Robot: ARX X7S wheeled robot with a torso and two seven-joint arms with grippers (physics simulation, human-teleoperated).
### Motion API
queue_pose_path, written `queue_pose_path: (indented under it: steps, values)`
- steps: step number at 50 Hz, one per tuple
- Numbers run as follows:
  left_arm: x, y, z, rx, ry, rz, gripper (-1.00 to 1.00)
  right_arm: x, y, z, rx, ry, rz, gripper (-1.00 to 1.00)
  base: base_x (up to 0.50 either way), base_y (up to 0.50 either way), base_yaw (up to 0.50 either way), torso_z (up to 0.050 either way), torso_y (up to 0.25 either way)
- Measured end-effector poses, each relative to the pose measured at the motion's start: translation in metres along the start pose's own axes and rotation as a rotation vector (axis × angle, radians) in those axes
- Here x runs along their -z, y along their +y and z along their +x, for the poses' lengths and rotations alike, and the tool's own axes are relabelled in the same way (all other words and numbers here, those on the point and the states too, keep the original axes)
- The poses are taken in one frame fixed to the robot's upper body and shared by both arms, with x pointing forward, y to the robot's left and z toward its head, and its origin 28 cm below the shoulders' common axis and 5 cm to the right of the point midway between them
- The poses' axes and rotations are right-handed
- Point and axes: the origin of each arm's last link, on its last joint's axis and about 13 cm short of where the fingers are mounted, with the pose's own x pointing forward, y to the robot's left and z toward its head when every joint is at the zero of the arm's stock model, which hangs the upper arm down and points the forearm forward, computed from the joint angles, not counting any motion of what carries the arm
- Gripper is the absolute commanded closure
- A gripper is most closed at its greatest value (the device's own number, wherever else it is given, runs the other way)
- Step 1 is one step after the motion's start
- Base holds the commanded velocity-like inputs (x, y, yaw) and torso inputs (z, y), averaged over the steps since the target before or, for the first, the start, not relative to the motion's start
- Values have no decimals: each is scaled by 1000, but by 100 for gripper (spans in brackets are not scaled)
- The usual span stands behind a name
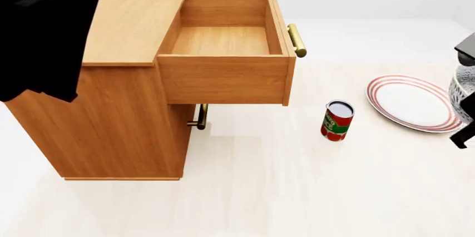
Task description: Put the bowl in the top drawer of the cabinet.
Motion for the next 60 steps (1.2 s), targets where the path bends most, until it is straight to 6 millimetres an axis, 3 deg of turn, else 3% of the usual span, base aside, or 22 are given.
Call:
queue_pose_path:
  steps: [13, 34, 45, 60]
  values:
    - [0, 1, 1, 0, -7, 0, -100, -50, -35, -18, -7, -119, -166, 100, 0, 0, 0, 0, 0]
    - [-4, -1, 0, 11, -19, 4, -100, -166, -75, -41, 7, -323, -454, 100, 0, 0, 0, 0, 0]
    - [-6, -2, -4, 15, -28, 7, -100, -207, -67, -55, -18, -434, -584, 100, 0, 0, 0, 0, 1]
    - [-6, -1, -9, 9, -38, 4, -100, -252, -30, -64, -96, -588, -736, 100, 0, 0, 0, 0, 0]
